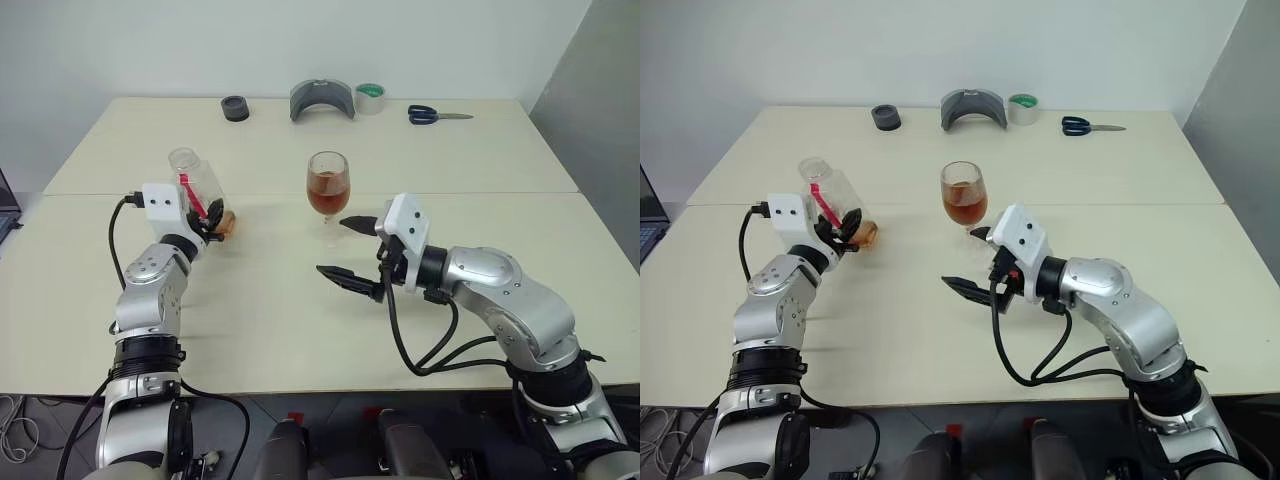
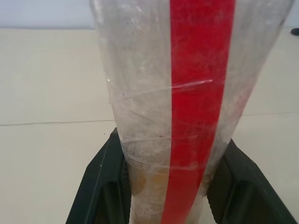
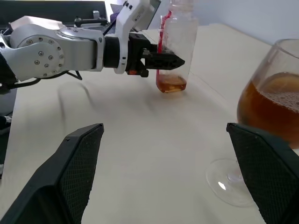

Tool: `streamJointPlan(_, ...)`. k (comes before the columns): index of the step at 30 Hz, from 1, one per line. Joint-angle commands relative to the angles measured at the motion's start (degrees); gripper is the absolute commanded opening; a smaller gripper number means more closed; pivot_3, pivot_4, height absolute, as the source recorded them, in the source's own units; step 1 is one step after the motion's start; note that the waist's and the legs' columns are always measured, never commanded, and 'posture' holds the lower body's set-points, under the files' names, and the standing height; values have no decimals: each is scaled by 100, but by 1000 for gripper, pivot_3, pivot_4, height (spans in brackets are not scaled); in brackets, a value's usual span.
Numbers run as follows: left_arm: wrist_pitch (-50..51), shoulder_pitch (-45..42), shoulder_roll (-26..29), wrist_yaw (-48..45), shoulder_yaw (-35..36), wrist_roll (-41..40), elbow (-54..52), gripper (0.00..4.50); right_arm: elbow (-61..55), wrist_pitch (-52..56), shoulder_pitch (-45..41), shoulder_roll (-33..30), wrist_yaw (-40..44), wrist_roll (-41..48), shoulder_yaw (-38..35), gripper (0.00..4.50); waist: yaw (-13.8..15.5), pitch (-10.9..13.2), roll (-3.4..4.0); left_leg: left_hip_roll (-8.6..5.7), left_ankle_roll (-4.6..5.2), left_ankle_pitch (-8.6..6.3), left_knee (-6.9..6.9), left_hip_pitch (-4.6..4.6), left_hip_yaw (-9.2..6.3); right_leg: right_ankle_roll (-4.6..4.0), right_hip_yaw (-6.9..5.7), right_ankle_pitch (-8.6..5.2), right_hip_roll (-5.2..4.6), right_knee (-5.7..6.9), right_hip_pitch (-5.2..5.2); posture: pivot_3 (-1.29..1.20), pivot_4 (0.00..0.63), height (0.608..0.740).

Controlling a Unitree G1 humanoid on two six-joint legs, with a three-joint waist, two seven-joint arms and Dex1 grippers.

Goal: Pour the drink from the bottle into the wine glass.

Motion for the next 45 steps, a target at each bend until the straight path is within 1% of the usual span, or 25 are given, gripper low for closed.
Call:
streamJointPlan(1,-218,-52,88,-144,-24,48,7,1671,-59,-81,-123,58,-71,-75,-18,4500,2,0,0,0,0,0,0,0,0,0,0,0,0,0,0,0,150,740)
streamJointPlan(6,-356,-53,79,-169,-13,113,230,1671,-52,-87,-119,139,-93,-117,26,4500,4,0,0,1,1,0,-1,1,0,0,0,0,1,0,0,0,150,740)
streamJointPlan(13,-448,82,50,-236,-13,100,239,1671,-47,-74,-104,201,-91,-145,19,4500,4,0,0,2,9,-5,-2,1,-1,0,0,0,0,-1,0,0,150,740)
streamJointPlan(14,-460,102,39,-262,-7,76,210,2389,-47,-76,-99,203,-88,-149,23,4500,4,0,0,1,10,-6,-2,2,0,0,0,0,0,-1,0,0,150,740)
streamJointPlan(15,-490,123,53,-255,-28,115,191,2629,-44,-76,-95,204,-83,-150,23,4500,4,0,0,1,10,-5,-2,2,0,0,0,0,0,-1,0,0,150,740)
streamJointPlan(20,-600,270,67,-319,-120,221,47,4227,-35,-88,-51,173,-61,-155,-3,4500,4,0,0,1,10,-6,-2,2,0,0,0,0,0,-1,0,0,150,740)
streamJointPlan(21,-647,326,81,-306,-172,298,-13,4487,-34,-99,-17,165,-64,-146,-34,4500,4,0,0,1,10,-6,-2,2,-1,0,0,0,0,-2,0,0,150,740)
streamJointPlan(24,-726,511,99,-246,-269,451,-220,4487,-80,-271,224,36,-21,-211,-64,4500,14,-2,-3,2,10,-6,-4,1,-1,0,0,0,0,-3,0,0,150,740)
streamJointPlan(28,-727,842,89,-201,-244,486,-619,4487,10,-984,870,-115,-77,-513,-113,4500,27,-2,-3,3,11,-6,-5,1,1,0,2,0,-4,-8,2,0,150,740)
streamJointPlan(33,-574,1336,29,142,-139,574,-1289,4487,364,-1756,1803,234,-491,-593,-625,4500,27,-3,-4,7,11,-6,-8,4,3,0,3,0,-2,-9,3,0,150,740)
streamJointPlan(35,-517,1562,-49,435,-69,657,-1618,4487,645,-2316,2147,540,-914,-791,-885,4500,28,-3,-4,8,12,-7,-10,7,5,0,6,0,-2,-9,5,0,150,740)
streamJointPlan(37,-393,1814,-110,533,-69,635,-1982,4487,964,-2750,2374,858,-1308,-940,-1093,4500,28,-3,-5,10,11,-7,-13,10,7,0,8,0,-2,-9,5,0,150,740)
streamJointPlan(39,-424,2015,-191,542,-62,572,-2258,4487,1205,-3057,2470,1076,-1518,-1051,-1187,4500,28,-4,-5,11,11,-7,-15,13,12,0,12,0,-2,-9,5,0,150,740)
streamJointPlan(45,-363,2235,-284,521,-23,490,-2554,4487,1670,-3634,2388,1261,-1764,-1407,-1204,4500,31,-4,-5,10,11,-6,-16,18,16,0,14,0,6,-9,7,0,150,740)
